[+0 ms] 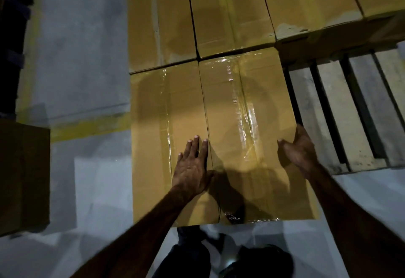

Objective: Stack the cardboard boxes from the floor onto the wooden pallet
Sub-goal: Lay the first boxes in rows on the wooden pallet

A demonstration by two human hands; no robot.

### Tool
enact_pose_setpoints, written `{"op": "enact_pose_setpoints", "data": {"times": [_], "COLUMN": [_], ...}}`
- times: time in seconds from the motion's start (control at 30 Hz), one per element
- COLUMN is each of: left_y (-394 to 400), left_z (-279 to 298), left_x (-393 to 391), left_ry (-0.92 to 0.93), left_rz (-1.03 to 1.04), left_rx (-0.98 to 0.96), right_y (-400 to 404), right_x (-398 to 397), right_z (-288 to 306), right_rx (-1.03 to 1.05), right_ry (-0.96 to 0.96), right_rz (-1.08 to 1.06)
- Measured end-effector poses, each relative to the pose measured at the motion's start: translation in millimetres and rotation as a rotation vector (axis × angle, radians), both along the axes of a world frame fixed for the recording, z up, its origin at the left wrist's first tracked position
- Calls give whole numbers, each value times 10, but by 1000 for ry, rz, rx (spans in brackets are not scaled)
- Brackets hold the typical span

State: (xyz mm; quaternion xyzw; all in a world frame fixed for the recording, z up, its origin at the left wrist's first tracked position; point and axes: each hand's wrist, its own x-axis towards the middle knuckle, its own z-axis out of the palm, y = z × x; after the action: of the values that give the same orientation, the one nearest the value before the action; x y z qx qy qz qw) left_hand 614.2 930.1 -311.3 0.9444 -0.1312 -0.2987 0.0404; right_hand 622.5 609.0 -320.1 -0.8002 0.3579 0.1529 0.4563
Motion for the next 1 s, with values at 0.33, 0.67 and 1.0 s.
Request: {"op": "enact_pose_setpoints", "data": {"times": [0.33, 0.67, 1.0], "left_y": [-50, -52, -79], "left_z": [58, 59, 31], "left_x": [31, 20, 11], "left_ry": [42, 39, 44], "left_rz": [19, 57, 81], "left_rx": [23, 1, -44], "right_y": [136, 50, 98], "right_x": [-1026, -970, -1133], "right_z": [37, -35, -95], "right_rx": [-7, 52, -27], "right_ry": [288, 334, 371], "right_rz": [-160, -332, -414]}}
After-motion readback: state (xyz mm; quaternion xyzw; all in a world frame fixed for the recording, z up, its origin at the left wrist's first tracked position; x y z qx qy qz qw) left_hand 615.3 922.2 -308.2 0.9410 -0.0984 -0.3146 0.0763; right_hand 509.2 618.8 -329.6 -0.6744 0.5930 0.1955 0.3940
